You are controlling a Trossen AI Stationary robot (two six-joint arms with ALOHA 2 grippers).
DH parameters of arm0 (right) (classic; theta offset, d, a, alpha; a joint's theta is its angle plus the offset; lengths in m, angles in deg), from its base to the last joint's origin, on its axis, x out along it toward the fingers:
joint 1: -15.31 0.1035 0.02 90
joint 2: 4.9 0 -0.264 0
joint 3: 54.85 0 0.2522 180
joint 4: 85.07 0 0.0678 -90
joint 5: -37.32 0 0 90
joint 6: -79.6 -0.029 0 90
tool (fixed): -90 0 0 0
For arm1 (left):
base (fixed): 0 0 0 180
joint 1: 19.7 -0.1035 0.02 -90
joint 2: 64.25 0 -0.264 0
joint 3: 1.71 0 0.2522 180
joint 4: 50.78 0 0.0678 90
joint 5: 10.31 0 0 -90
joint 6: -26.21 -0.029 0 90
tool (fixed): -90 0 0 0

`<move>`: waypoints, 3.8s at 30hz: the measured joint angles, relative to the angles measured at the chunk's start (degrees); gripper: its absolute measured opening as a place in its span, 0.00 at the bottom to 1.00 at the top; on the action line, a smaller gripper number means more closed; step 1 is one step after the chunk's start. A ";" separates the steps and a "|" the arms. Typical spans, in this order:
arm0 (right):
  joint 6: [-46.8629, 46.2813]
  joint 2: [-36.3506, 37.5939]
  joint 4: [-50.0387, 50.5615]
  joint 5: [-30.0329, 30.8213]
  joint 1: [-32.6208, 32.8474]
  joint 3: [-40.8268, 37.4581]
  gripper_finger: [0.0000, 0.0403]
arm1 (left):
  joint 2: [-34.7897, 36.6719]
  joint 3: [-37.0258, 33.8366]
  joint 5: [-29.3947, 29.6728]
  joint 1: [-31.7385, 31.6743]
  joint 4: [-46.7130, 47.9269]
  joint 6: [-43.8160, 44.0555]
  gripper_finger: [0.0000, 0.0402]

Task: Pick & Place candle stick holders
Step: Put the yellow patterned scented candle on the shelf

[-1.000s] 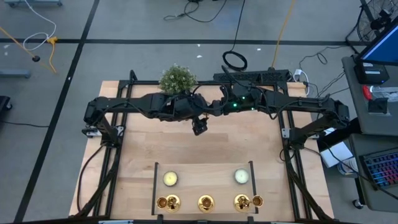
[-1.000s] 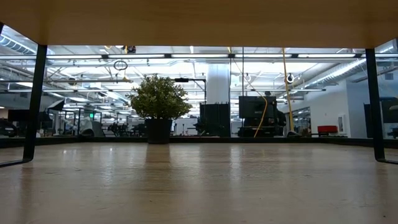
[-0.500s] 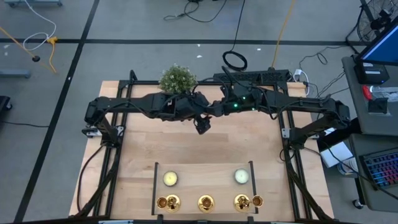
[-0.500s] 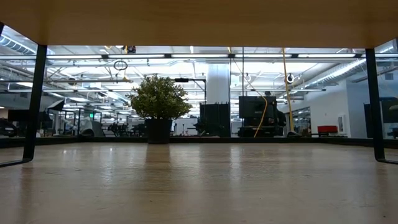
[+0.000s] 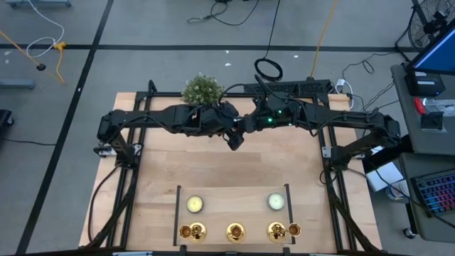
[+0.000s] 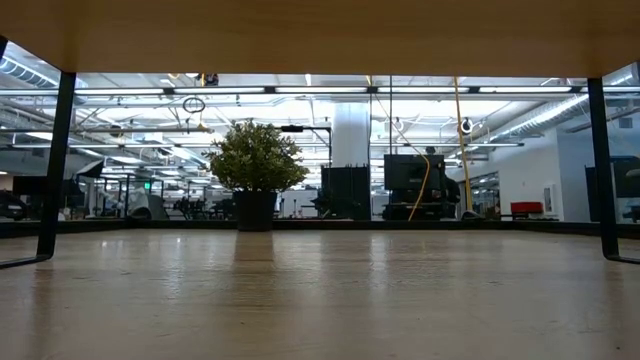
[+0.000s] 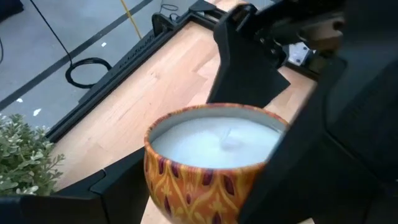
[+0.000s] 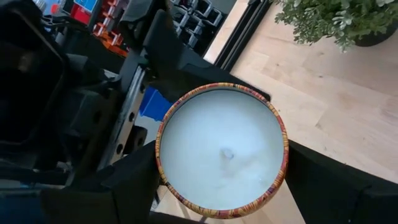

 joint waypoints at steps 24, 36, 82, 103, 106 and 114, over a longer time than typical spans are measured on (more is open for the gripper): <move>0.33 0.00 0.04 -1.05 0.00 0.00 0.76 | -0.07 -0.02 -0.94 -0.23 -0.07 -2.92 0.73; 2.95 -0.07 -1.43 -2.94 0.59 0.00 0.92 | -0.07 -0.02 -3.88 0.41 1.30 -3.97 0.73; 10.10 14.72 4.76 -4.44 0.52 0.00 0.98 | 35.47 -38.30 -16.85 10.63 -23.68 12.07 0.73; 13.01 14.75 0.80 -6.02 1.20 0.00 0.98 | 19.61 -60.87 -81.36 -8.32 -94.13 9.85 0.73; 14.73 14.78 -0.60 -6.06 1.80 0.00 0.98 | 15.35 -60.75 -82.90 -8.36 -98.82 6.50 0.73; 18.43 14.75 -2.64 -6.18 3.58 0.00 0.98 | 2.85 -57.27 -82.31 -8.17 -98.85 -11.28 0.73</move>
